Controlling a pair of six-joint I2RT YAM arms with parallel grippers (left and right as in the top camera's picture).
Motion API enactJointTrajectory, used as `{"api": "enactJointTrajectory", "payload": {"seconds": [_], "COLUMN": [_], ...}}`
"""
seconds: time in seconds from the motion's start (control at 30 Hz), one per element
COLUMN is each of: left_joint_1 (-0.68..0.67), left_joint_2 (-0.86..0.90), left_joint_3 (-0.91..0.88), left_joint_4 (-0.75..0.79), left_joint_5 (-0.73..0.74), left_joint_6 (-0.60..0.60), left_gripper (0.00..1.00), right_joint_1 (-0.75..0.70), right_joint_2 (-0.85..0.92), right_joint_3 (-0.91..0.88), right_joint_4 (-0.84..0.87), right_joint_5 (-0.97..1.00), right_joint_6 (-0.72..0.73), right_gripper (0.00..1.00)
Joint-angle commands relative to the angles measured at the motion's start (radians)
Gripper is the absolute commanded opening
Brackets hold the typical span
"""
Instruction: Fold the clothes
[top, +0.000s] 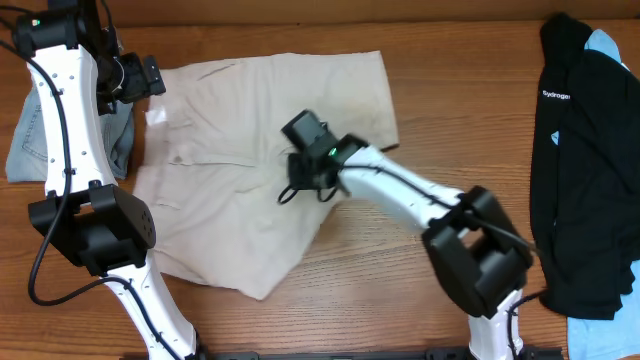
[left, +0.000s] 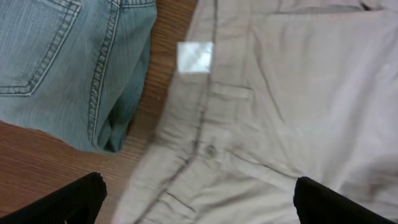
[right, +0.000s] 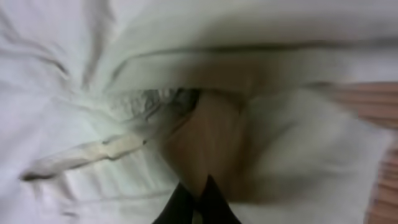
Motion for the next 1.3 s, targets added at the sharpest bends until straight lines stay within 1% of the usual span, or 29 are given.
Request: {"api": "enactJointTrajectory", "payload": {"seconds": [0.0, 0.03, 0.07, 0.1, 0.13, 0.17, 0.2, 0.23, 0.27, 0.33, 0.43, 0.47, 0.57, 0.73, 0.87, 1.0, 1.13, 1.27], "left_joint_1": [-0.004, -0.004, -0.004, -0.004, -0.004, -0.005, -0.008, -0.012, -0.026, -0.061, -0.112, -0.146, -0.194, -0.215, -0.212, -0.212, -0.212, -0.214], "left_joint_2": [-0.005, -0.005, -0.005, -0.005, -0.005, -0.005, -0.005, -0.005, -0.005, -0.005, -0.005, -0.005, -0.005, -0.005, -0.005, -0.005, -0.005, -0.005], "left_joint_3": [0.02, 0.02, 0.02, 0.02, 0.02, 0.02, 0.019, 0.016, 0.006, -0.019, -0.059, -0.092, -0.157, -0.237, -0.248, -0.248, -0.248, -0.248], "left_joint_4": [-0.011, -0.013, -0.016, -0.018, -0.02, -0.023, -0.025, -0.027, -0.027, -0.027, -0.026, -0.021, 0.018, 0.105, 0.122, 0.121, 0.121, 0.121], "left_joint_5": [-0.009, -0.009, -0.006, -0.006, -0.005, -0.002, 0.008, 0.023, 0.054, 0.082, 0.104, 0.106, 0.09, 0.072, 0.072, 0.072, 0.072, 0.072], "left_joint_6": [0.028, 0.028, 0.028, 0.029, 0.03, 0.038, 0.052, 0.072, 0.103, 0.135, 0.157, 0.163, 0.158, 0.049, 0.027, 0.028, 0.028, 0.032], "left_gripper": [1.0, 1.0, 1.0, 0.99, 0.99, 0.98, 0.98, 0.96, 0.96, 0.94, 0.94, 0.92, 0.92, 0.94, 0.94, 0.95, 0.95, 0.96], "right_joint_1": [-0.137, -0.164, -0.216, -0.248, -0.27, -0.297, -0.312, -0.327, -0.345, -0.35, -0.343, -0.325, -0.267, -0.15, -0.098, -0.073, -0.076, -0.08], "right_joint_2": [-0.181, -0.202, -0.23, -0.238, -0.239, -0.238, -0.238, -0.238, -0.238, -0.238, -0.237, -0.236, -0.234, -0.207, -0.187, -0.173, -0.171, -0.171], "right_joint_3": [0.079, 0.079, 0.079, 0.079, 0.079, 0.077, 0.071, 0.061, 0.051, 0.051, 0.051, 0.049, 0.029, -0.072, -0.151, -0.224, -0.29, -0.344], "right_joint_4": [-0.203, -0.251, -0.34, -0.391, -0.428, -0.46, -0.474, -0.481, -0.486, -0.485, -0.488, -0.489, -0.454, -0.339, -0.27, -0.201, -0.137, -0.084], "right_joint_5": [-0.064, -0.065, -0.065, -0.065, -0.073, -0.089, -0.097, -0.104, -0.106, -0.121, -0.17, -0.175, -0.148, -0.089, -0.013, 0.039, 0.072, 0.079], "right_joint_6": [-0.092, -0.107, -0.146, -0.175, -0.206, -0.246, -0.27, -0.292, -0.306, -0.327, -0.362, -0.372, -0.371, -0.355, -0.356, -0.34, -0.315, -0.314], "right_gripper": [0.04, 0.04, 0.06, 0.14, 0.27, 0.31, 0.37, 0.48, 0.66, 0.74, 0.76, 0.76, 0.76, 0.75, 0.73, 0.69, 0.62, 0.51]}}
